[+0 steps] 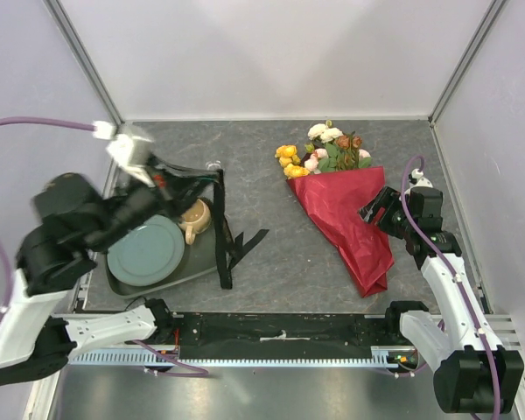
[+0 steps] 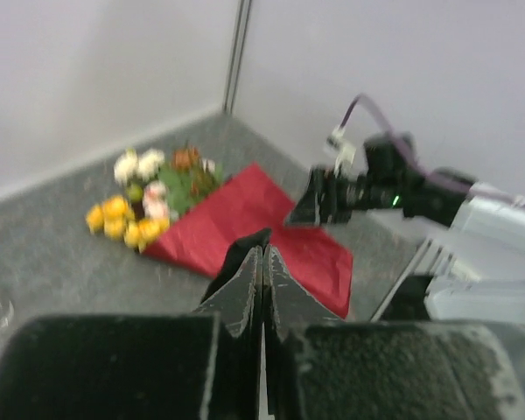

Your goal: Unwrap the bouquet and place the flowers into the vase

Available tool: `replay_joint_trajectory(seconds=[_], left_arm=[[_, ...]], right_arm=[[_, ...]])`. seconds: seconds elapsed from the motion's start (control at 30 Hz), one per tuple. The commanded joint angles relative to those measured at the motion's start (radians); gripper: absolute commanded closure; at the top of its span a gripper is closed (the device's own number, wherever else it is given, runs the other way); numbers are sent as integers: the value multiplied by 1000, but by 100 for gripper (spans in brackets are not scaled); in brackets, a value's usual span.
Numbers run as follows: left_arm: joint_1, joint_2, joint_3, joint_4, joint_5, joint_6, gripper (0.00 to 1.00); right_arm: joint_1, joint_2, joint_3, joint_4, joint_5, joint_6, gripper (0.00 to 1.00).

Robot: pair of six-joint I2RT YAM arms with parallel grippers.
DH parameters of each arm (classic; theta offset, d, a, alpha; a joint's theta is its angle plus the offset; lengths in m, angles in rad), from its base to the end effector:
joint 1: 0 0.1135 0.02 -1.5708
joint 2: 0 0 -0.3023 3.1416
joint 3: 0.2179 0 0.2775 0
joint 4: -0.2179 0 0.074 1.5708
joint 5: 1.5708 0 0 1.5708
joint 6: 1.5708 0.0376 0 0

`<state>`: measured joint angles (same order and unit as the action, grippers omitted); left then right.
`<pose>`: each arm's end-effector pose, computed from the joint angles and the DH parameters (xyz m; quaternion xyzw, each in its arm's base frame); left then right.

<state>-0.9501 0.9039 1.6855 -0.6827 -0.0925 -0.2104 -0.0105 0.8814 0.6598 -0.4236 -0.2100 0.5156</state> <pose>0.0575 -0.0744 0.5955 0.2104 0.6376 -0.3800 0.6362 0.1938 0.0058 0.2791 0.1862 0.8714 0.2017 0.4065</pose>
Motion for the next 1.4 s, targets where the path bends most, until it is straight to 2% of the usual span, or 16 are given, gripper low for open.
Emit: replay_joint_trajectory(seconds=[0.0, 0.37, 0.5, 0.57, 0.7, 0.77, 0.9, 0.93, 1.03, 1.13, 1.23, 1.37], left_arm=[[2, 90, -171, -3, 23, -90, 98], [5, 227, -573, 141, -27, -182, 98], [4, 282, -668, 172, -33, -250, 98], [4, 297, -708, 176, -29, -274, 98], [4, 320, -768, 178, -29, -310, 98], [4, 325, -802, 172, -24, -334, 98], [4, 296, -862, 138, -13, -382, 98], [4, 267, -892, 140, 3, -389, 96], [5, 205, -937, 150, 23, -417, 87], [4, 182, -939, 141, 33, -419, 85], [4, 158, -938, 140, 45, -420, 85], [5, 130, -945, 129, 48, -420, 84]], right_arm=[[1, -5, 52, 17, 17, -6, 19], [3, 7, 58, 0, 60, -8, 19], [3, 5, 64, 15, -17, -43, 19], [72, -2, 81, 25, -11, -68, 19], [223, -50, 115, -7, 217, -68, 19], [230, -52, 119, -15, 247, -66, 19], [237, -7, 124, -18, 213, -89, 18], [247, 4, 124, 2, 145, -103, 18], [323, 79, 127, 52, 42, -131, 18], [455, 169, 139, 81, 52, -127, 19], [608, 285, 132, 126, 105, -108, 26], [665, 430, 123, 215, 181, -45, 39]])
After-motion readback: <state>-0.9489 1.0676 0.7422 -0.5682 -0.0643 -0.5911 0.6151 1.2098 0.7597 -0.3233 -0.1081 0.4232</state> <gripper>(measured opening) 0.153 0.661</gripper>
